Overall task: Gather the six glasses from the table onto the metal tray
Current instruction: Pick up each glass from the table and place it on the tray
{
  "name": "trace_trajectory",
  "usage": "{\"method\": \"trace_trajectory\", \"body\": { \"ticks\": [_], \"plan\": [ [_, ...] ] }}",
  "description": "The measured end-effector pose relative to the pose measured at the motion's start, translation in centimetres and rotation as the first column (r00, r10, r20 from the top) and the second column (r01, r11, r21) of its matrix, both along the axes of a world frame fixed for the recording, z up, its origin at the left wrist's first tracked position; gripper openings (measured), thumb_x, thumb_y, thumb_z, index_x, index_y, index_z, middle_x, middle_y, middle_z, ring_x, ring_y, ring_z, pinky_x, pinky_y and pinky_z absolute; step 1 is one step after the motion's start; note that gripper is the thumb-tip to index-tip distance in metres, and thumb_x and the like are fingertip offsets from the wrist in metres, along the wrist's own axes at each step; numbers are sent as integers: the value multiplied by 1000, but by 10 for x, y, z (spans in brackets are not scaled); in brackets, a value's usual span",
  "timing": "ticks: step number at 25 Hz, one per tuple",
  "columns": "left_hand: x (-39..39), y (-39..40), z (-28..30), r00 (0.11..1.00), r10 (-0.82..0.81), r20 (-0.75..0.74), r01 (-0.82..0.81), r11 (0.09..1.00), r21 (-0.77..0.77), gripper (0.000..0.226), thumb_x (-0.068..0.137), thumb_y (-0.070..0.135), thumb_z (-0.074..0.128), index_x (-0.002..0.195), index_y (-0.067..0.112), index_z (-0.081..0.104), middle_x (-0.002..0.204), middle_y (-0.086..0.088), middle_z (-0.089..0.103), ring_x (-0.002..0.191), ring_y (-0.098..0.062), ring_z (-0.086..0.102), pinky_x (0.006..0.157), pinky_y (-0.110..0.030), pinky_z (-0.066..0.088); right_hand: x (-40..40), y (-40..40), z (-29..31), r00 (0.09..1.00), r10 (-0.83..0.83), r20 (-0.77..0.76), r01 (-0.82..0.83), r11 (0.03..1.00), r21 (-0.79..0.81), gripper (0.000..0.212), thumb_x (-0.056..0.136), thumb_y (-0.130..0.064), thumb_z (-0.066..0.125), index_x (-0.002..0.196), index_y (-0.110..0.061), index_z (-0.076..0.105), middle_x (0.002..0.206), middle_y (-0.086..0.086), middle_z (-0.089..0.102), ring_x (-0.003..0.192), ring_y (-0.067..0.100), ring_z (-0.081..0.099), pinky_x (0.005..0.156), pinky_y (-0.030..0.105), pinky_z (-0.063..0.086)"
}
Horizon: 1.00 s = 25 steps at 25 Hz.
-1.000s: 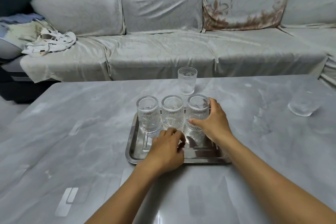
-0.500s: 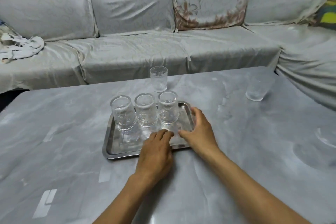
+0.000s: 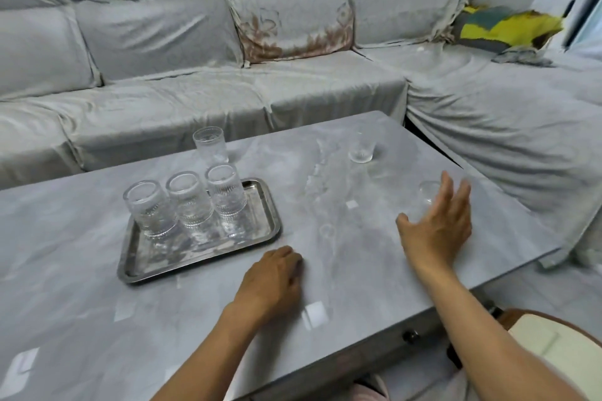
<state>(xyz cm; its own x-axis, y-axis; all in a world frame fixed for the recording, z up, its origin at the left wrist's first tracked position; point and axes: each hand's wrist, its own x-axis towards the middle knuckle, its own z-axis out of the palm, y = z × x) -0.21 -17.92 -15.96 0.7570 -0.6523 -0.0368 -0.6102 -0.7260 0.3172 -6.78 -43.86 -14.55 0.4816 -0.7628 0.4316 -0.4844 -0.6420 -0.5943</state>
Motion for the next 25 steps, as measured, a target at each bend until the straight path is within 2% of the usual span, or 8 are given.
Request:
{"method": "trace_trajectory", "body": {
  "ticks": [3, 7, 9, 11, 13, 15, 19, 25],
  "plan": [
    [2, 3, 2, 1000, -24, -17, 24, 999, -24, 27, 85, 19, 45, 106, 15, 61, 114, 0, 62, 106, -24, 58, 83, -41, 51, 5, -15, -14, 987, -68, 147, 12, 935, 353, 95, 69, -14, 79, 143, -27, 21, 149, 16, 31, 124, 42, 44, 98, 51, 41],
    [6, 20, 9, 995, 27, -92, -36, 995, -94, 31, 85, 23, 51, 113, 20, 64, 119, 4, 66, 110, -21, 60, 90, -31, 49, 14, -30, -15, 968, -151, 200, 44, 887, 459, 81, 67, -20, 80, 132, -22, 31, 130, 16, 53, 109, 40, 56, 86, 43, 44],
    [13, 45, 16, 965, 177, -193, -223, 943, -248, 29, 84, 23, 58, 111, 23, 67, 116, 6, 69, 108, -15, 62, 92, -30, 49, 21, -29, -8, 976, -153, 158, 55, 865, 498, 81, 62, -29, 81, 126, -20, 33, 126, 15, 57, 107, 39, 58, 85, 41, 43],
    [27, 81, 29, 820, 347, -455, -554, 684, -475, 15, 83, 16, 66, 94, 23, 72, 98, 3, 73, 94, -18, 67, 84, -32, 53, 32, -6, 4, 980, -49, 194, -62, 847, 528, 82, 62, -36, 81, 126, -23, 32, 125, 9, 57, 100, 31, 58, 82, 36, 41],
    [45, 126, 36, 659, 498, -564, -751, 389, -534, 12, 81, 12, 67, 84, 23, 71, 85, 2, 71, 84, -22, 66, 72, -32, 50, 50, 40, 18, 944, 167, 284, -301, 788, 537, 83, 62, -34, 83, 128, -29, 33, 119, -4, 54, 96, 22, 54, 79, 31, 40],
    [62, 170, 32, 543, 679, -494, -820, 302, -486, 16, 80, 16, 65, 94, 22, 69, 89, 2, 69, 86, -24, 65, 73, -35, 51, 68, 102, 25, 835, 408, 370, -550, 653, 520, 83, 58, -32, 87, 123, -35, 36, 115, -10, 55, 98, 19, 58, 80, 32, 46],
    [81, 211, 8, 420, 778, -468, -906, 328, -268, 41, 80, 18, 62, 121, 11, 61, 111, -9, 70, 103, -32, 63, 88, -38, 49, 106, 226, 21, 609, 719, 334, -779, 464, 422, 86, 52, -40, 85, 121, -44, 35, 121, -11, 57, 103, 13, 59, 85, 30, 46],
    [99, 223, -5, 486, 693, -533, -873, 358, -331, 19, 75, 7, 61, 84, 13, 76, 79, -8, 76, 78, -29, 71, 75, -41, 57, 161, 327, -4, 452, 887, 100, -885, 430, 179, 79, 64, -33, 76, 131, -35, 34, 128, -9, 54, 107, 15, 56, 83, 30, 47]
  ]
}}
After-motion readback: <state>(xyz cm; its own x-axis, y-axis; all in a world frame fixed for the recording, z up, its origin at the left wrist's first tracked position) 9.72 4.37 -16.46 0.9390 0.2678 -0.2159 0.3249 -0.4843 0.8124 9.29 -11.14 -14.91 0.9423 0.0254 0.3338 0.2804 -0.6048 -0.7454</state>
